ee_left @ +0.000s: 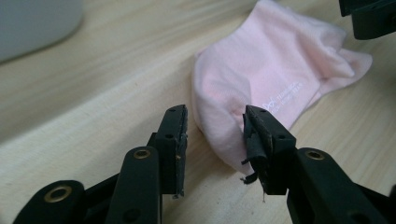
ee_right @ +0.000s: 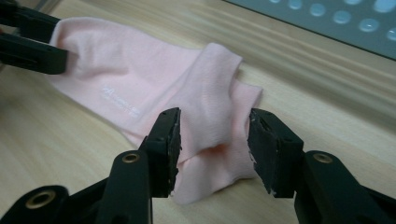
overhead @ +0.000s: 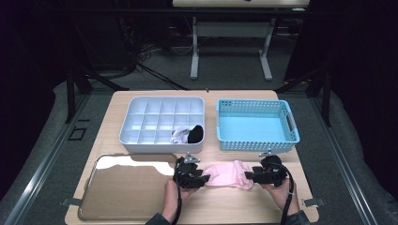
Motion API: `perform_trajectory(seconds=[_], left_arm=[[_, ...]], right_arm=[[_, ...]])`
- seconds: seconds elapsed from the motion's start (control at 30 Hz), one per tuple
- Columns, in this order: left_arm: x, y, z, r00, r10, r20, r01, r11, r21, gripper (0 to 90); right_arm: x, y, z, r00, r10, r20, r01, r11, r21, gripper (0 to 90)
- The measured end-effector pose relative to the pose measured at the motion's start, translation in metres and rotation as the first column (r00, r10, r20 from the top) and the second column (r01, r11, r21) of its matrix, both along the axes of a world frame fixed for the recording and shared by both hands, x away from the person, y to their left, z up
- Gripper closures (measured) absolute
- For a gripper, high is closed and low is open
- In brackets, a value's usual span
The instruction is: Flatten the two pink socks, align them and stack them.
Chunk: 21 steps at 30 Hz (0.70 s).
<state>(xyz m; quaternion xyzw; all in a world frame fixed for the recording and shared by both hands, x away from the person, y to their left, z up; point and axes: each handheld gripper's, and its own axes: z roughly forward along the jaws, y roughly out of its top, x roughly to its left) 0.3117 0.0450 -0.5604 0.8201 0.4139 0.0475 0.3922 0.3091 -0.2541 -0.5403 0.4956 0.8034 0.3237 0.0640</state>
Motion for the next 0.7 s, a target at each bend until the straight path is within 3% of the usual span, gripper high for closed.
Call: perform_trajectory(seconds=[0.07,0.1,0.2,0.27,0.43,0.53,0.7], left_arm=[[-0.001,0.000,0.002,0.9999,0.004,0.016,-0.004,1.0000,0.004,57.7],[-0.002,-0.002,0.005,0.9988,0.002,0.048,-0.003,0.9997,0.024,58.7],[-0.002,-0.005,0.005,0.9985,-0.012,0.053,0.009,0.9985,0.053,65.0],[-0.001,-0.008,0.003,0.9985,-0.029,0.048,0.024,0.9953,0.094,71.7],[-0.001,-0.010,-0.003,0.9988,-0.029,0.041,0.023,0.9921,0.123,85.3],[-0.001,-0.010,-0.004,0.9984,-0.038,0.043,0.032,0.9906,0.133,87.3],[-0.001,-0.009,0.002,0.9974,-0.036,0.063,0.029,0.9939,0.106,87.9]], right_arm=[[0.001,0.001,0.000,1.0000,-0.004,0.003,0.004,1.000,-0.012,55.3],[0.003,0.008,-0.004,1.0000,-0.009,0.002,0.009,0.999,-0.051,57.5],[0.005,0.013,-0.009,1.0000,0.002,-0.006,-0.002,0.997,-0.075,60.0],[0.006,0.019,-0.016,0.9999,0.009,-0.014,-0.011,0.995,-0.099,69.0],[0.005,0.020,-0.018,0.9999,0.009,-0.011,-0.010,0.996,-0.087,82.1],[0.004,0.020,-0.017,0.9999,0.015,0.001,-0.015,0.997,-0.082,82.1],[-0.002,0.016,-0.005,0.9995,0.006,0.033,-0.004,0.999,-0.052,81.6]])
